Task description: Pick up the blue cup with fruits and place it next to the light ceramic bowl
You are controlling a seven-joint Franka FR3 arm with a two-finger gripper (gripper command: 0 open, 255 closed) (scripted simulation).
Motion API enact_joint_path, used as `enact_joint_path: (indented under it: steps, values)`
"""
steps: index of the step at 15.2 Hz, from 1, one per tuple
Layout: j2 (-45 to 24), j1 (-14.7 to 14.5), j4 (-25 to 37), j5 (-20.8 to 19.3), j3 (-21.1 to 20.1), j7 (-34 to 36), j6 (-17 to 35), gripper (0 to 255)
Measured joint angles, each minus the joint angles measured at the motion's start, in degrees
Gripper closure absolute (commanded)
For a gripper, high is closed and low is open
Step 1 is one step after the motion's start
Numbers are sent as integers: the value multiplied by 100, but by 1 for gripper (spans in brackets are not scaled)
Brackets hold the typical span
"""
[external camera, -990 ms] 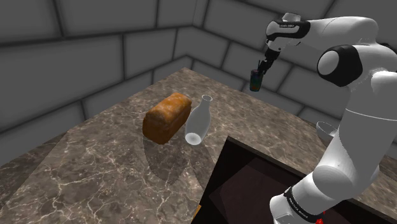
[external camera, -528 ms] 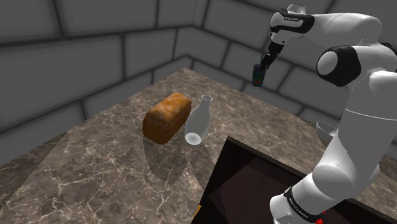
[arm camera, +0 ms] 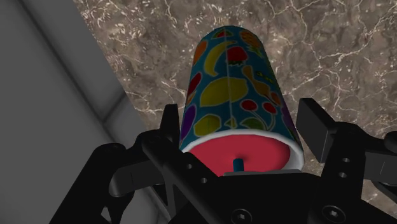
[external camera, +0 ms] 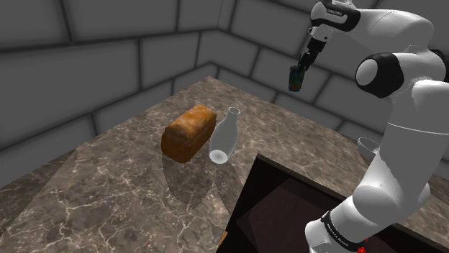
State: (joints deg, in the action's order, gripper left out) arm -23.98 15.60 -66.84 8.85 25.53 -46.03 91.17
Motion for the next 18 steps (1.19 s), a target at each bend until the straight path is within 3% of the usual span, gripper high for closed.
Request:
enact_joint_path:
  steps: [7, 12, 15, 18]
  values:
    - [-307, 204, 1000, 126, -15, -9, -696, 255]
    - [381, 225, 50, -92, 147, -358, -410, 255]
    - [1028, 165, -889, -346, 256, -546, -75, 255]
    - [1339, 291, -1284, -458, 382, -829, 36, 255]
